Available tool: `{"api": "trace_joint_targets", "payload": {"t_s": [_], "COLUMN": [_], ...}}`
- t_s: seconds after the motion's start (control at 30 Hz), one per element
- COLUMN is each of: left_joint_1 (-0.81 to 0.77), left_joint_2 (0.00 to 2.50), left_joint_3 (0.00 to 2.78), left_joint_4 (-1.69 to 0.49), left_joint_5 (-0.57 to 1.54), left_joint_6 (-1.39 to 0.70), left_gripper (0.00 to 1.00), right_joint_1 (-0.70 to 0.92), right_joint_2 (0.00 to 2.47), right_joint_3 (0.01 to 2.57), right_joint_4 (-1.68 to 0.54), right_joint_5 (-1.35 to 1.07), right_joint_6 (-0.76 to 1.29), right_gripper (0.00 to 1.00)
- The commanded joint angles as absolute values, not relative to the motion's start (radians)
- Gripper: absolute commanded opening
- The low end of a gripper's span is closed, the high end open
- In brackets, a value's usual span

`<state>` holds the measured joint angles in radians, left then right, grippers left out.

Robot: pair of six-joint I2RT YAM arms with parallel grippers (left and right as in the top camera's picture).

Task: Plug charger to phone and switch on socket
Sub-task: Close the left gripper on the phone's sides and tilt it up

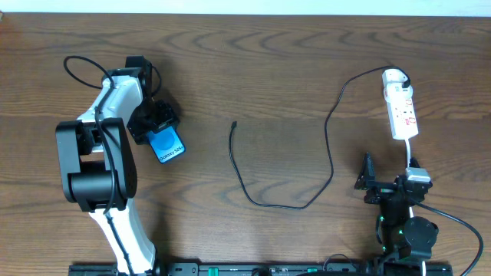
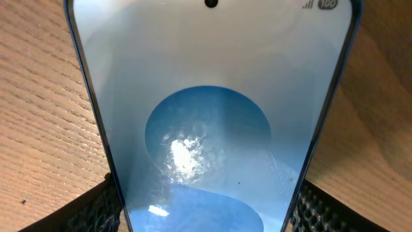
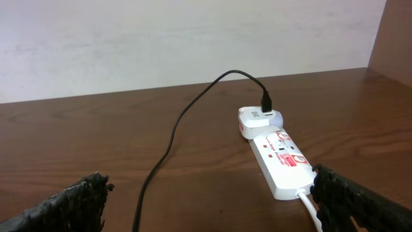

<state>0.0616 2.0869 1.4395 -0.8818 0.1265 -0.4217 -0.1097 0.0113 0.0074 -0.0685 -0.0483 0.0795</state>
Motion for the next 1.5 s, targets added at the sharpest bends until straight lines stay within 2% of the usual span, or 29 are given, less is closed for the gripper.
{"api": "trace_joint_targets", "payload": {"t_s": [0.0,0.6,1.47], "left_joint_1": [0.059,0.059,0.059], "left_joint_2": [2.099,2.101,2.105], "left_joint_3": [1.419,1.345,1.299], "left_joint_4": [-0.877,-0.758,-0.733], "left_joint_5": [0.175,0.149,0.119], "left_joint_6": [-0.455,-0.466,-0.507], "left_gripper": [0.77,0.77,0.77], "right_joint_1": [-0.104,-0.104,-0.104], "right_joint_2": [0.006,0.006,0.006], "right_joint_3": [0.006,0.006,0.006], "right_joint_4": [-0.072,-0.072,-0.072], "right_joint_5": [-0.043,-0.043,-0.044], "right_joint_6": [0.089,0.089,0.089], "right_gripper": [0.99,0.99,0.99]}}
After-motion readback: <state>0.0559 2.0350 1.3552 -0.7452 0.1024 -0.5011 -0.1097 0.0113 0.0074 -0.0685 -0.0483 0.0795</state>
